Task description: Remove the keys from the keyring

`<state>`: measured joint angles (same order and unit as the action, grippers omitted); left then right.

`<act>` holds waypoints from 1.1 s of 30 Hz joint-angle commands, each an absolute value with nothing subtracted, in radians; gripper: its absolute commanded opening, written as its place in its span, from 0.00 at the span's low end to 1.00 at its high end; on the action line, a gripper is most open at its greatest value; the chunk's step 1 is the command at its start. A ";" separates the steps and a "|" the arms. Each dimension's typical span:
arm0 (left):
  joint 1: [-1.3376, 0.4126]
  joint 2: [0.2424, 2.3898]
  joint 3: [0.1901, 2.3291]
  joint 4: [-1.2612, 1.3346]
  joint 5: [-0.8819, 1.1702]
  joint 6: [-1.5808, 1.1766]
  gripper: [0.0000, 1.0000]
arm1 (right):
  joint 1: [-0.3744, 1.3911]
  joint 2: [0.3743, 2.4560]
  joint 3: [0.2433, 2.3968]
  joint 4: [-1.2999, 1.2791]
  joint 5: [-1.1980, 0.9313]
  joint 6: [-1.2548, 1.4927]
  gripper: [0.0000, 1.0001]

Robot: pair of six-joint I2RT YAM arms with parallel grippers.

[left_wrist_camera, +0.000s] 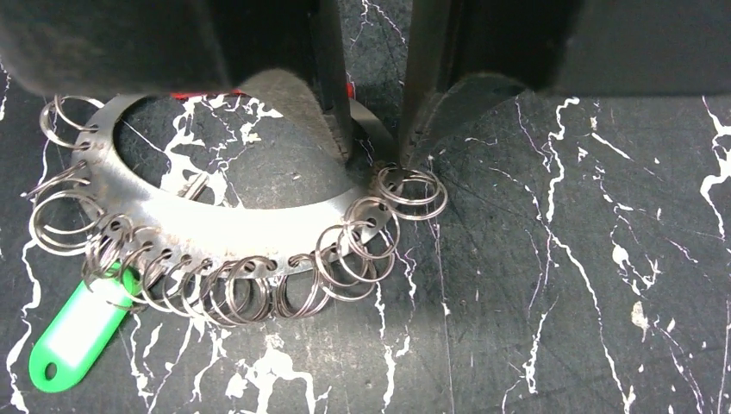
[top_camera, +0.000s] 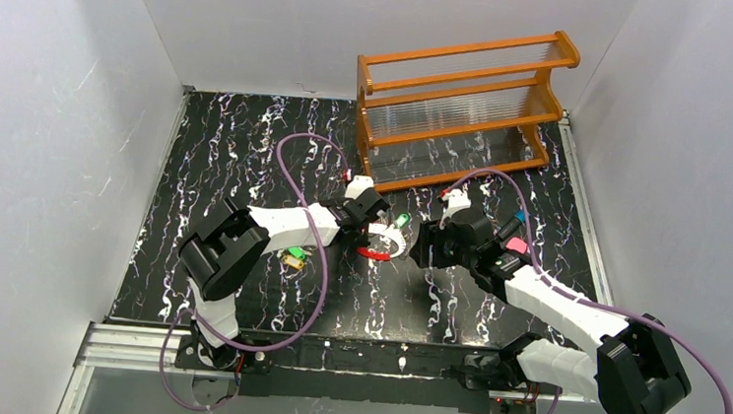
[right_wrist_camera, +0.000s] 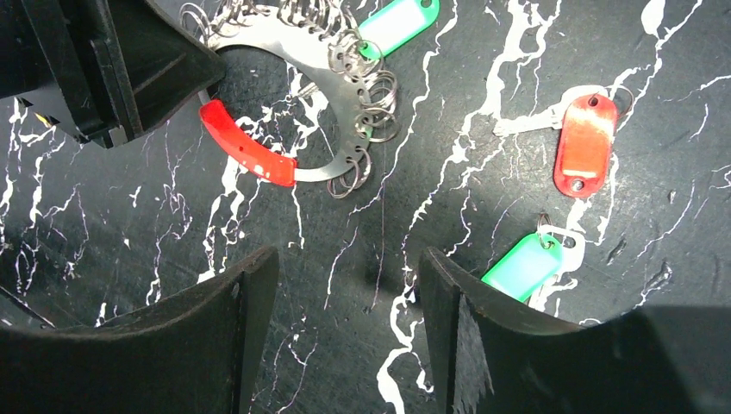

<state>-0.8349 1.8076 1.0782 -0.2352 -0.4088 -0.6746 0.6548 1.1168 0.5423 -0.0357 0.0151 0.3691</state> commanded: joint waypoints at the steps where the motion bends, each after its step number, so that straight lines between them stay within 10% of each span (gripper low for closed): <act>1: -0.856 1.811 1.005 -0.335 -0.451 -0.607 0.22 | 0.652 1.109 0.551 -0.009 -0.015 0.329 0.69; 15: -0.842 1.730 0.968 -0.355 -0.568 -0.215 0.10 | 0.653 1.275 0.625 0.045 -0.121 0.299 0.67; 23: -0.794 1.650 1.039 -0.353 -0.464 -0.235 0.41 | 0.653 1.254 0.604 0.057 -0.101 0.310 0.70; 33: -0.961 1.676 1.100 -0.378 -0.287 -0.247 0.52 | 0.652 1.195 0.552 0.067 -0.061 0.326 0.73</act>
